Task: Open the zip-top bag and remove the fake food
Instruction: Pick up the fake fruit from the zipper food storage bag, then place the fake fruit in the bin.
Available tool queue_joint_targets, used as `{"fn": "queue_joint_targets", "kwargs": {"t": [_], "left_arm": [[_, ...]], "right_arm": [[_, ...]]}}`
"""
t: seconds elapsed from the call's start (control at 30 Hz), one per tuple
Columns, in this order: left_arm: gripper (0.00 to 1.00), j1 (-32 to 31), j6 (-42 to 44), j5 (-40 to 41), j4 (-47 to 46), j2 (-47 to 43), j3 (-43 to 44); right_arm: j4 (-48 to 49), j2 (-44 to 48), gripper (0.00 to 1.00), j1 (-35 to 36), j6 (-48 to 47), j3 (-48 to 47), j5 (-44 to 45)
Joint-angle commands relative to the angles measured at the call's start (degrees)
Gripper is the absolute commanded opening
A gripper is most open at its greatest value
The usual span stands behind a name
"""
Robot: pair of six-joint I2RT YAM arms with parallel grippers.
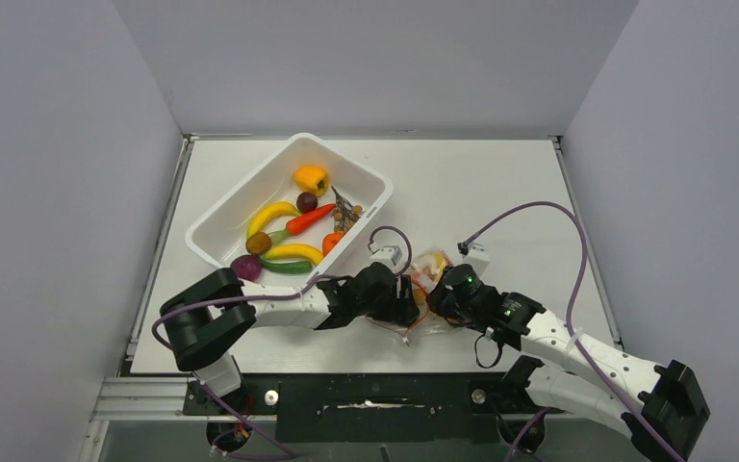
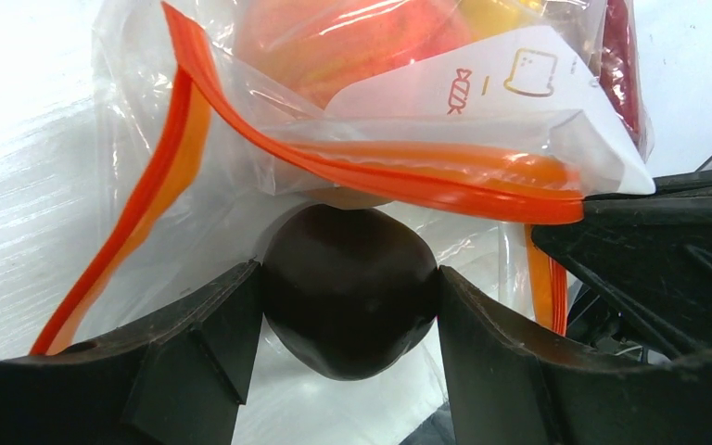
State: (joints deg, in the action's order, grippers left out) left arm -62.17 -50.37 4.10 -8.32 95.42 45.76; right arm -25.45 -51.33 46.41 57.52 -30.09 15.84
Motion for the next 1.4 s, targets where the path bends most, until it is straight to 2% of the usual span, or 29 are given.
{"fn": "queue_joint_targets", "kwargs": {"t": [0.0,0.1,0.23,0.37,0.77,0.93,1.1,1.23,1.37], "left_arm": [[0.36,-0.7,2.4,0.6,4.8,1.2,1.1],[0.21,-0.8,2.0,2.0,3.0,-1.6,-0.2],[0.12,-0.8,2.0,4.3,2.0,-6.5,-1.6],[0.07,-0.8,2.7,5.9,2.1,-10.9,-2.2],[0.04,0.9,6.2,8.0,8.7,-15.3,-0.3],[0.00,6.0,9.2,0.3,7.3,-20.5,-0.5],[0.00,10.2,12.1,-3.8,6.6,-28.0,-1.3],[0.00,17.0,12.0,-8.9,4.6,-34.8,-3.8],[0.00,22.2,13.6,-9.6,8.8,-39.7,-3.7]], "right_arm": [[0.3,0.4,0.09,-0.6,0.6,0.2,0.4],[0.3,0.7,0.09,-0.9,0.7,0.5,0.5],[0.3,0.9,0.09,-1.1,0.9,0.9,0.7],[0.8,1.0,0.09,-1.3,1.0,1.4,0.7],[4.4,0.2,0.09,-1.4,-2.6,1.5,-3.3],[4.6,-0.8,0.09,-1.4,-3.1,0.9,-3.7],[4.5,-1.4,0.08,-1.7,-3.3,0.5,-4.0],[4.6,-1.7,0.08,-1.9,-3.5,0.3,-4.2],[4.1,-1.8,0.08,-2.1,-3.6,0.1,-4.2]]}}
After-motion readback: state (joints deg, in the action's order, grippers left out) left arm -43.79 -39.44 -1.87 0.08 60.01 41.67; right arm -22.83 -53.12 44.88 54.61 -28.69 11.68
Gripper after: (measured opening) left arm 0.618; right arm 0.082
